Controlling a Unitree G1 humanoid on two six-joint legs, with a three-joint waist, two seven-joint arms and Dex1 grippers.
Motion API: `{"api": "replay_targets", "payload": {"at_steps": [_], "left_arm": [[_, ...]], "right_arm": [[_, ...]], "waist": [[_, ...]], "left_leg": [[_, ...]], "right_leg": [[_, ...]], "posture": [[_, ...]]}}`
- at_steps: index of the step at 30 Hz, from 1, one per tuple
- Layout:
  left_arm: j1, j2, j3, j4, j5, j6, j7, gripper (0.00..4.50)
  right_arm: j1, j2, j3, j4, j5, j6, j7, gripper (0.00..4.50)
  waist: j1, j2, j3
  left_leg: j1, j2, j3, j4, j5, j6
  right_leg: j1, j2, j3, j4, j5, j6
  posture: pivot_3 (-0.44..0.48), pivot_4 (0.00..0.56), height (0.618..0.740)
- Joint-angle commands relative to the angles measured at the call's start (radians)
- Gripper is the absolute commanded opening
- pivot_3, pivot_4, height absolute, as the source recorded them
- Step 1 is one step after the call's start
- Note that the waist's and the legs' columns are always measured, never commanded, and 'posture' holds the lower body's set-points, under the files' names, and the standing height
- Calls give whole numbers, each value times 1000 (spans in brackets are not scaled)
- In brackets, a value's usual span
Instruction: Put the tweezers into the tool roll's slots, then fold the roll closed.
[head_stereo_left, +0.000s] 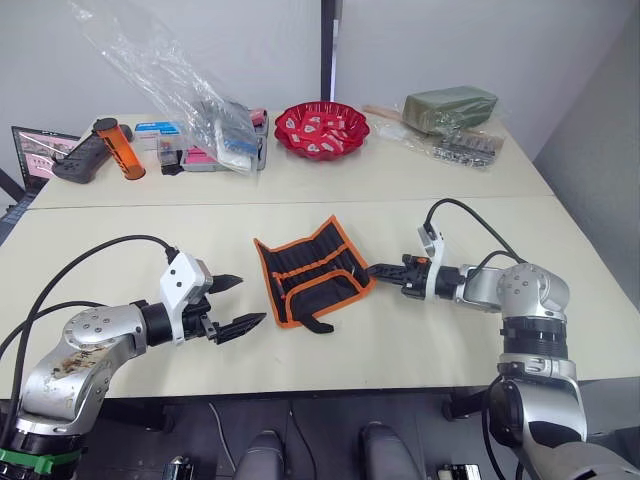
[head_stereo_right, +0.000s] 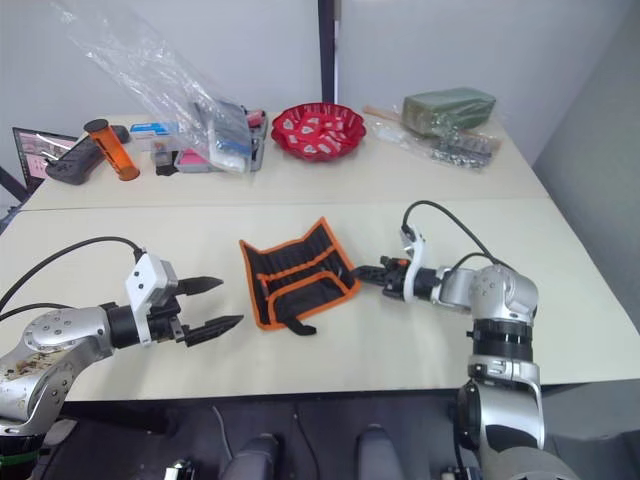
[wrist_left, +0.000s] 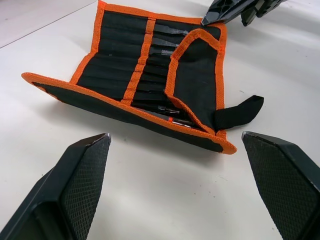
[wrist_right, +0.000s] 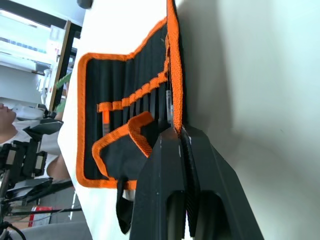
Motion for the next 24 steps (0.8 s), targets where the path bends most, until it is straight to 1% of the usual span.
{"api": "replay_targets", "payload": {"at_steps": [1,7,11,16,19,24], "left_arm": [[-16,0,0,-2,2,-24,-11,4500],[-18,2,0,5,3,-28,-18,4500],[-13,1,1,4,2,-29,-18,4500],[-16,-4,-10,3,3,-29,-17,4500],[-28,-6,-18,6,5,-26,-16,4500],[-41,-3,-24,6,7,-23,-13,4500]], "right_arm": [[-13,2,-133,7,19,-10,-95,17],[16,53,-262,-72,57,35,-229,17],[54,135,-314,-220,100,118,-311,17],[63,189,-261,-400,137,154,-333,17],[73,174,-164,-460,127,154,-313,17],[99,155,-19,-504,105,122,-278,17]], "waist": [[6,0,0],[7,0,0],[5,0,0],[0,1,0],[0,1,0],[0,1,0]], "left_leg": [[0,0,0,0,0,0],[0,0,0,0,0,0],[0,0,0,0,0,0],[0,0,0,0,0,0],[1,0,0,0,0,0],[0,0,0,0,0,0]], "right_leg": [[0,0,0,0,0,0],[0,0,0,0,0,0],[0,0,0,1,0,0],[0,0,0,1,0,0],[0,0,0,1,0,0],[0,0,0,1,0,0]], "posture": [[0,150,740],[0,150,740],[0,150,740],[0,150,740],[0,150,740],[0,150,740]]}}
